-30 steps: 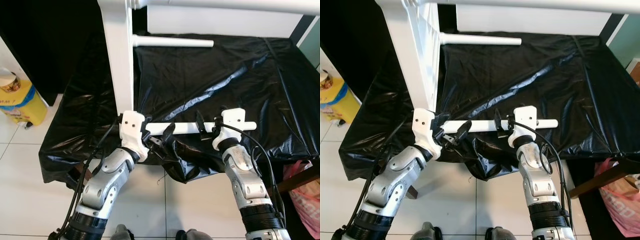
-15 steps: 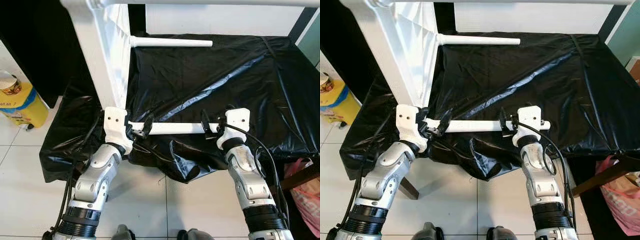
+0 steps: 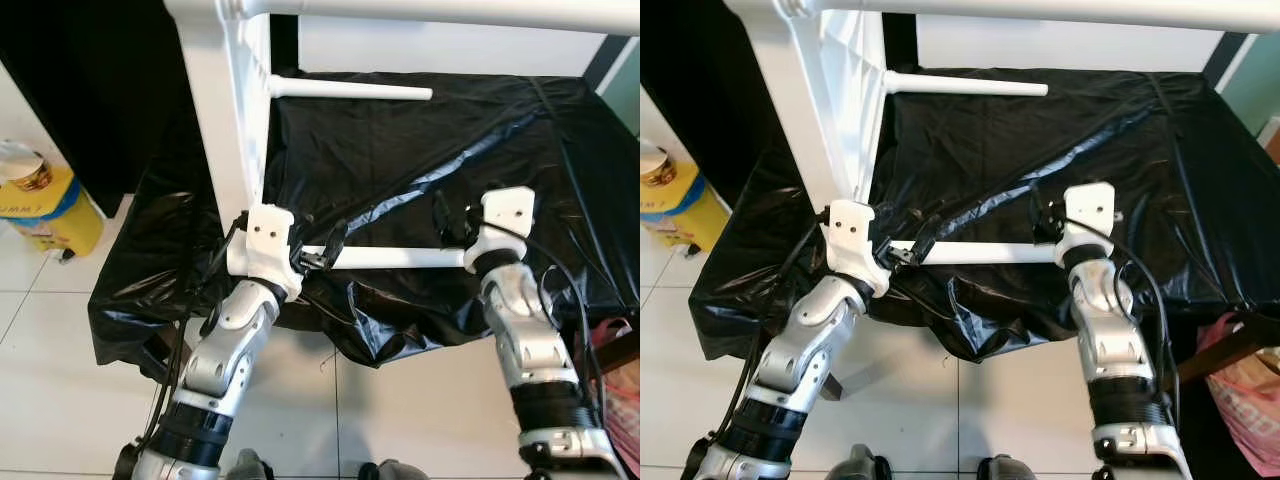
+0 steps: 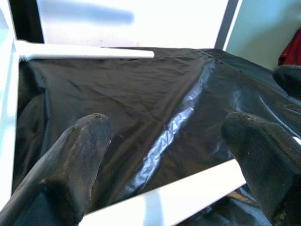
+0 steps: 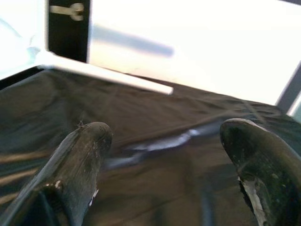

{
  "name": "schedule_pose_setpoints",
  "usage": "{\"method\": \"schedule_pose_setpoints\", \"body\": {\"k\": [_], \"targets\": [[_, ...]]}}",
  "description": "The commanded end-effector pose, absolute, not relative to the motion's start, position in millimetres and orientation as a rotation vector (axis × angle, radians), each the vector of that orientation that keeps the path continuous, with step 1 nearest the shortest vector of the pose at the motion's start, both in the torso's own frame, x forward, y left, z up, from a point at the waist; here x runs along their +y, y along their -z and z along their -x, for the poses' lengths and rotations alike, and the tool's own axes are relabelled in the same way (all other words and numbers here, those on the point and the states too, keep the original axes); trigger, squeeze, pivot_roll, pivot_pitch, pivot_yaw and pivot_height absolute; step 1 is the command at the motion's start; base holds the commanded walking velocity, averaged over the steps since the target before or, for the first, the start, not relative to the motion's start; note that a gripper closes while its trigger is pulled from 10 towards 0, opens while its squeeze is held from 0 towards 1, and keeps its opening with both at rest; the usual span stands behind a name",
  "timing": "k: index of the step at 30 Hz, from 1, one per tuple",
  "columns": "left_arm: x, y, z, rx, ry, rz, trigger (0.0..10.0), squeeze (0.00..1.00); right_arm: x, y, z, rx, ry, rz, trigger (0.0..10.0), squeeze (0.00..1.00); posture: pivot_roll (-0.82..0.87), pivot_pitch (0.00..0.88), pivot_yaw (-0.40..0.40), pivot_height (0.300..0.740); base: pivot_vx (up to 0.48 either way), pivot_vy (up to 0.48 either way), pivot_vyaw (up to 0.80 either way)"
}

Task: Building children table

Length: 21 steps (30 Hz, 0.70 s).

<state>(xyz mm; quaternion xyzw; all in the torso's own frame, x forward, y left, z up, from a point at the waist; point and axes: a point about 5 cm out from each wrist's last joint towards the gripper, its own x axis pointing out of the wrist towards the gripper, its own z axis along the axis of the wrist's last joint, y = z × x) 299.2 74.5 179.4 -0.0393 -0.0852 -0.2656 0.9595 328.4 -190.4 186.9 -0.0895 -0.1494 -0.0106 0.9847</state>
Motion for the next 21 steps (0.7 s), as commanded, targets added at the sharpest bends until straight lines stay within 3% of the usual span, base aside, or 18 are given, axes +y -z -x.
{"method": "schedule_pose_setpoints", "body": {"k": [1,21], "targets": [[68.0,-174.0,-298.6,-0.158,0.592,0.061,10.0,0.0,-196.8,-190.6,-330.8,-0.306,0.04,0.187,10.0,0.0,-0.03,0.065,-0.007,0.74,0.0,0.0,0.0],[65.8,-158.1,-316.6,-0.132,0.528,0.011,10.0,0.0,-200.4,-237.0,-351.5,-0.44,0.077,0.183,10.0,0.0,-0.04,0.046,0.004,0.74,0.0,0.0,0.0]]}}
